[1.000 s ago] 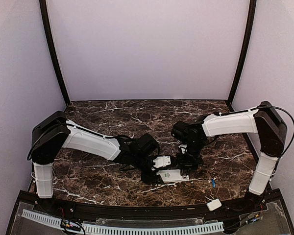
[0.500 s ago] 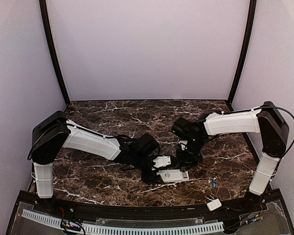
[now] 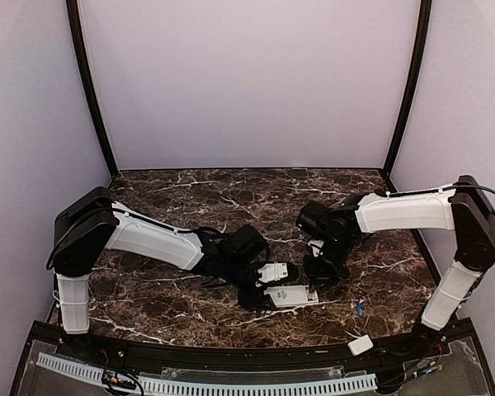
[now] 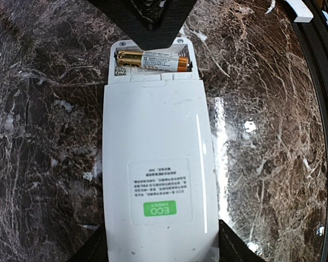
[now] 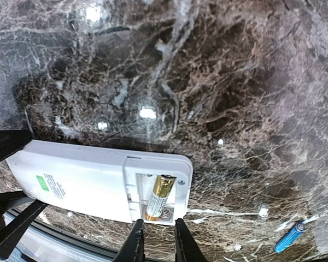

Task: Load the batteries into the remote control
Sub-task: Load the battery into the battery compartment.

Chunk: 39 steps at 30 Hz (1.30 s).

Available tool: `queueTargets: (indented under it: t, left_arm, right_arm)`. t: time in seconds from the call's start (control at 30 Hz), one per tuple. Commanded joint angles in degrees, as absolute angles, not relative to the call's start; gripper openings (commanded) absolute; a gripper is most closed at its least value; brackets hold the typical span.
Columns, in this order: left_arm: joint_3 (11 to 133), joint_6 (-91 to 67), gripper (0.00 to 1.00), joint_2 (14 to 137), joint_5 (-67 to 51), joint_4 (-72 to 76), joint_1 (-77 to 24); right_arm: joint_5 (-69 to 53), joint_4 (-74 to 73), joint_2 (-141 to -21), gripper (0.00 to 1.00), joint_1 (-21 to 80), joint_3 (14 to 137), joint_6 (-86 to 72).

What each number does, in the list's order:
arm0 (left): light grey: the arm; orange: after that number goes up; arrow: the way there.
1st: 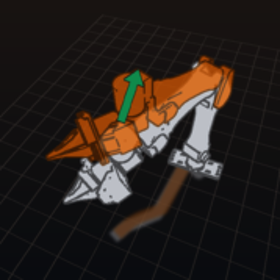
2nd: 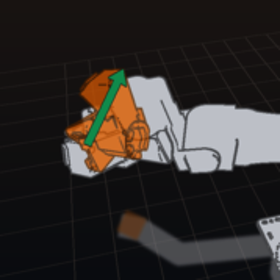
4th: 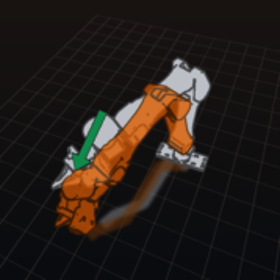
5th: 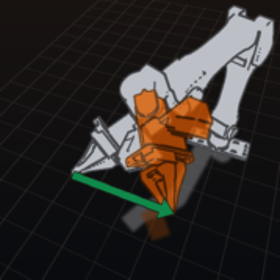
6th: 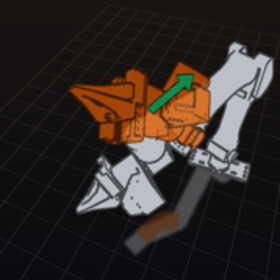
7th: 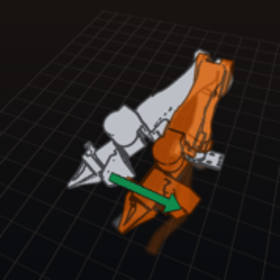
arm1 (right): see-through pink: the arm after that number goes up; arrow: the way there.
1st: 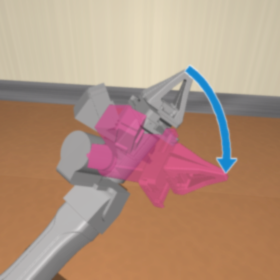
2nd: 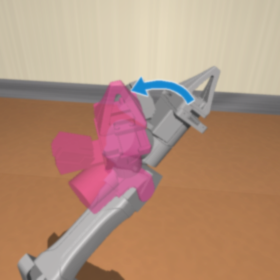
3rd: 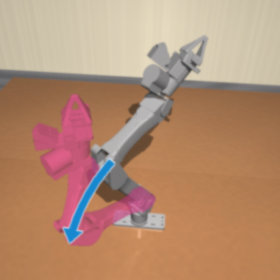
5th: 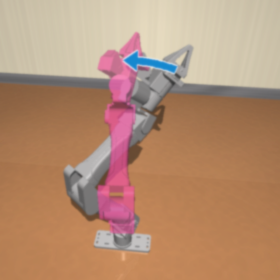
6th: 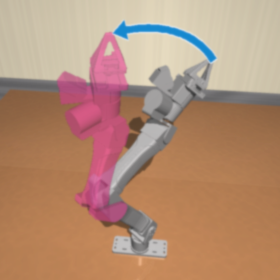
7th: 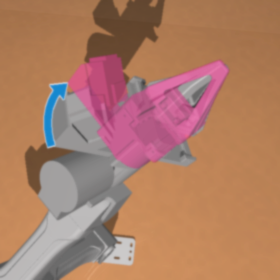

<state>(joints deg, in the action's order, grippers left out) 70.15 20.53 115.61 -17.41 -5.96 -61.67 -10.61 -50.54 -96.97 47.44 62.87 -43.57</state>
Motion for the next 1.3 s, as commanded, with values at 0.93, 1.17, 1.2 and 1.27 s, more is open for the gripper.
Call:
queueTargets:
  t: [0.93,1.17,1.2,1.27]
  left_arm:
    - [68.12,19.44,0.06,120.59,-17.03,-14.85,-61.95]
    - [68.12,19.42,0.06,120.58,-17.01,-14.85,-61.95]
    - [68.14,19.42,0.06,120.59,-17.02,-14.85,-61.95]
    - [68.12,19.48,0.06,120.59,-16.97,-14.85,-61.94]
  right_arm:
    - [-1.98,-47.98,-104.59,0.05,52.37,59.71,-51.71]
    - [0.85,-49.07,-107.44,0.13,52.87,60.72,-51.92]
    - [1.49,-49.30,-107.75,0.13,53.09,60.95,-51.89]
    - [1.84,-49.43,-107.85,0.11,53.21,61.10,-52.03]
